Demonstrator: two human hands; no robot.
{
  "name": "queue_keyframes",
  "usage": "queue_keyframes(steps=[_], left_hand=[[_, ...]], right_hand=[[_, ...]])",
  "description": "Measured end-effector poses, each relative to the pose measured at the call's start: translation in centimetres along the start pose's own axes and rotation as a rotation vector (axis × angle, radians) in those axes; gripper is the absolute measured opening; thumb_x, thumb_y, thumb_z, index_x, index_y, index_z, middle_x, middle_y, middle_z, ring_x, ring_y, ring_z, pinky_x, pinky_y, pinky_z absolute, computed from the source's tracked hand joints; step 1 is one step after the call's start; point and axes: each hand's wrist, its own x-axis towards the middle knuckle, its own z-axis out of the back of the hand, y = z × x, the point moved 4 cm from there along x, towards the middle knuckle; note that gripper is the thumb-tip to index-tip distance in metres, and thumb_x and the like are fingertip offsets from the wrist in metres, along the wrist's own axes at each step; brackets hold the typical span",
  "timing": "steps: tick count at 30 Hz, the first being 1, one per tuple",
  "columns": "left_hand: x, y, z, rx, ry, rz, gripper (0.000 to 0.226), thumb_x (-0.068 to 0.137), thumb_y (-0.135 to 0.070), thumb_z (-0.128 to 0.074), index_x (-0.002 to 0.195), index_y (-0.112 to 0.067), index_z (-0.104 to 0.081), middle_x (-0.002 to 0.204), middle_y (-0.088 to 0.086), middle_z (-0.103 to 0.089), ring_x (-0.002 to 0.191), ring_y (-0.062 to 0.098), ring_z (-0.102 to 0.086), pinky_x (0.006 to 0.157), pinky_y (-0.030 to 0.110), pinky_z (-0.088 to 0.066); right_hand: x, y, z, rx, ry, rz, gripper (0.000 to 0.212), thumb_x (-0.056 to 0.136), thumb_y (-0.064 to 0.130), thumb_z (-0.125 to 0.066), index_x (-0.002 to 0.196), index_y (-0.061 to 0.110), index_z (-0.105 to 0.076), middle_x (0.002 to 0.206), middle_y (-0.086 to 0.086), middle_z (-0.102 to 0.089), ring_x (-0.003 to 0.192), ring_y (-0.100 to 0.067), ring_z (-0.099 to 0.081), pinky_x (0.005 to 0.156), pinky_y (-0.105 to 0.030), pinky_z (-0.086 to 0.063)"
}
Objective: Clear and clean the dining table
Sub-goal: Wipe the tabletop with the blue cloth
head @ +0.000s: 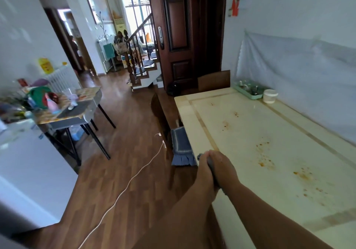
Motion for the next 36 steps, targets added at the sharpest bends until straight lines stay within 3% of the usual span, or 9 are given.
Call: queue_keyframes(steps=[4, 6, 10, 13, 22, 27, 29, 32, 36], left_hand=[[4.6, -3.1, 3.2, 0.052, 0.097, -0.009, 0.071, 0.097, -0.059, -0.032, 0.149, -0.011, -0.035, 0.097, -0.013, -0.052, 0.103, 0.011, -0.056, 0.096, 0.035, -0.040], [6.1, -5.3, 4.6, -0.031, 0.111, 0.005, 0.067, 0.097, -0.058, -0.034, 0.148, -0.014, -0.039, 0.100, -0.011, -0.056, 0.096, 0.009, -0.056, 0.091, 0.032, -0.043], [6.9, -9.5, 6.1, -0.189, 0.093, 0.076, 0.058, 0.098, -0.051, -0.045, 0.139, -0.011, -0.051, 0.132, 0.014, -0.057, 0.122, 0.024, -0.054, 0.110, 0.039, -0.040], [8.3, -12.4, 8.0, -0.232, 0.088, 0.074, 0.059, 0.099, -0.049, -0.041, 0.136, -0.004, -0.052, 0.133, 0.018, -0.051, 0.132, 0.027, -0.046, 0.114, 0.037, -0.034], [16.6, -14.5, 10.5, -0.262, 0.149, 0.057, 0.062, 0.096, -0.058, -0.039, 0.140, -0.015, -0.049, 0.124, 0.009, -0.062, 0.117, 0.025, -0.057, 0.093, 0.036, -0.049], [20.4, -15.2, 9.7, -0.197, 0.155, 0.083, 0.072, 0.093, -0.068, -0.031, 0.143, -0.018, -0.047, 0.140, 0.010, -0.054, 0.131, 0.031, -0.048, 0.114, 0.046, -0.034], [21.6, -15.8, 9.1, -0.237, 0.138, 0.084, 0.070, 0.094, -0.065, -0.032, 0.144, -0.018, -0.046, 0.139, 0.008, -0.054, 0.133, 0.030, -0.046, 0.117, 0.046, -0.030], [24.5, -16.6, 9.3, -0.270, 0.106, 0.080, 0.064, 0.097, -0.060, -0.034, 0.144, -0.017, -0.045, 0.141, 0.005, -0.052, 0.136, 0.032, -0.043, 0.115, 0.047, -0.031], [27.1, -17.0, 9.6, -0.409, 0.025, 0.143, 0.047, 0.102, -0.038, -0.032, 0.133, -0.012, -0.056, 0.130, 0.012, -0.062, 0.118, 0.032, -0.056, 0.107, 0.045, -0.040]], right_hand=[[3.5, 2.3, -4.2, -0.170, -0.120, 0.025, 0.038, 0.096, 0.046, -0.043, 0.119, 0.022, -0.061, 0.118, -0.001, -0.066, 0.107, -0.019, -0.063, 0.103, -0.039, -0.047], [5.1, 4.0, -5.8, -0.215, -0.167, 0.024, 0.040, 0.097, 0.040, -0.048, 0.129, 0.019, -0.058, 0.125, -0.001, -0.064, 0.114, -0.018, -0.061, 0.107, -0.036, -0.044], [7.6, 7.4, -8.2, -0.306, -0.193, 0.047, 0.037, 0.101, 0.028, -0.046, 0.134, 0.014, -0.054, 0.132, -0.006, -0.060, 0.122, -0.020, -0.056, 0.111, -0.033, -0.038], [10.6, 8.5, -10.6, -0.315, -0.223, 0.117, 0.033, 0.101, 0.029, -0.042, 0.130, 0.019, -0.054, 0.127, -0.004, -0.064, 0.113, -0.018, -0.061, 0.103, -0.031, -0.046], [17.2, 9.3, -13.8, -0.315, -0.177, 0.122, 0.042, 0.102, 0.032, -0.043, 0.141, 0.017, -0.041, 0.138, -0.004, -0.053, 0.125, -0.022, -0.054, 0.104, -0.027, -0.039], [22.0, 8.3, -13.8, -0.417, -0.156, 0.148, 0.039, 0.102, 0.036, -0.037, 0.137, 0.018, -0.041, 0.133, -0.007, -0.057, 0.119, -0.022, -0.058, 0.103, -0.039, -0.048], [23.6, 8.3, -13.3, -0.410, -0.155, 0.149, 0.034, 0.103, 0.037, -0.034, 0.130, 0.021, -0.046, 0.122, -0.005, -0.063, 0.108, -0.020, -0.064, 0.095, -0.037, -0.053], [25.2, 9.4, -12.7, -0.365, -0.140, 0.193, 0.038, 0.103, 0.028, -0.037, 0.138, 0.018, -0.048, 0.128, -0.006, -0.061, 0.116, -0.023, -0.060, 0.101, -0.039, -0.049], [27.3, 10.7, -12.4, -0.301, -0.144, 0.244, 0.039, 0.104, 0.025, -0.036, 0.140, 0.015, -0.049, 0.132, -0.006, -0.059, 0.119, -0.022, -0.058, 0.104, -0.033, -0.045]])
